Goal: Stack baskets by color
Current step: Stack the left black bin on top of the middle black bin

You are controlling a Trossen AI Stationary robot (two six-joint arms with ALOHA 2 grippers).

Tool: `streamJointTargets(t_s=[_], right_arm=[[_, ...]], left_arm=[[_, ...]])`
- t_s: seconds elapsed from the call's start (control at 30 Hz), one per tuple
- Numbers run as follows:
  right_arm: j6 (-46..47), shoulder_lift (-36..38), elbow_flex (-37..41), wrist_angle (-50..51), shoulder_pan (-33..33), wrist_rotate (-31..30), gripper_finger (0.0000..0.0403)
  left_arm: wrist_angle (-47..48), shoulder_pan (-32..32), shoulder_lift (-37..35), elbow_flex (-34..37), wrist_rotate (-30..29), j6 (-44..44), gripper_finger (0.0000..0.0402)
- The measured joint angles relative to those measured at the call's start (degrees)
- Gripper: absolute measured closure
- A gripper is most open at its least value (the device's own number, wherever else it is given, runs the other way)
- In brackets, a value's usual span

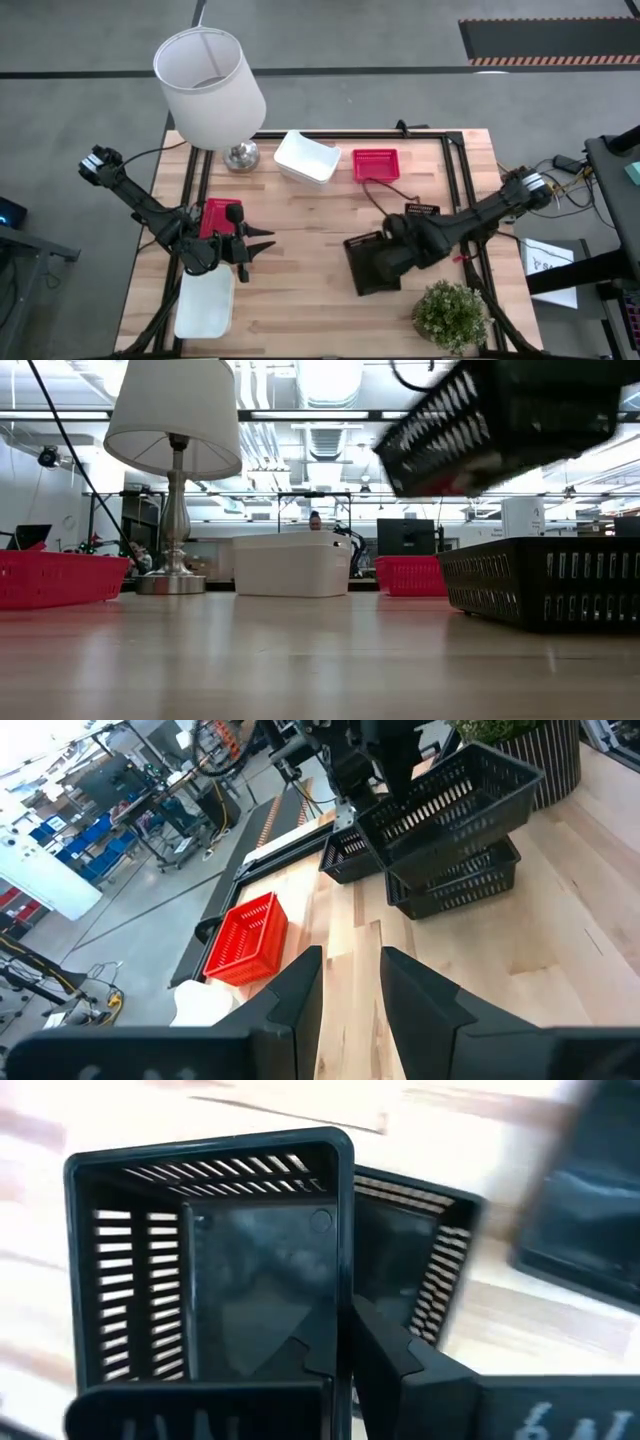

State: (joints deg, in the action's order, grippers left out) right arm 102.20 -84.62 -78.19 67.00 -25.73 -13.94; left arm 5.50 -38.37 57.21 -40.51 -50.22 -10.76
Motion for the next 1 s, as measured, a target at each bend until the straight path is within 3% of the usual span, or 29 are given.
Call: streamJointTargets(t_s=[0.2,0.53,1.0], right_arm=[[8.3,4.4,8.5,-0.4,-2.1,-3.2,0.0392],[8.8,5.8,16.5,-8.4,-2.1,-3.7,0.0391],[10.4,5.8,20.1,-10.6,-2.1,-0.8,0.0372]], left_arm=[[0.0,0.0,0.0,0.0,0.0,0.0,0.0314],[0.0,0.0,0.0,0.0,0.0,0.0,0.0314],[0.0,0.0,0.0,0.0,0.0,0.0,0.0314]])
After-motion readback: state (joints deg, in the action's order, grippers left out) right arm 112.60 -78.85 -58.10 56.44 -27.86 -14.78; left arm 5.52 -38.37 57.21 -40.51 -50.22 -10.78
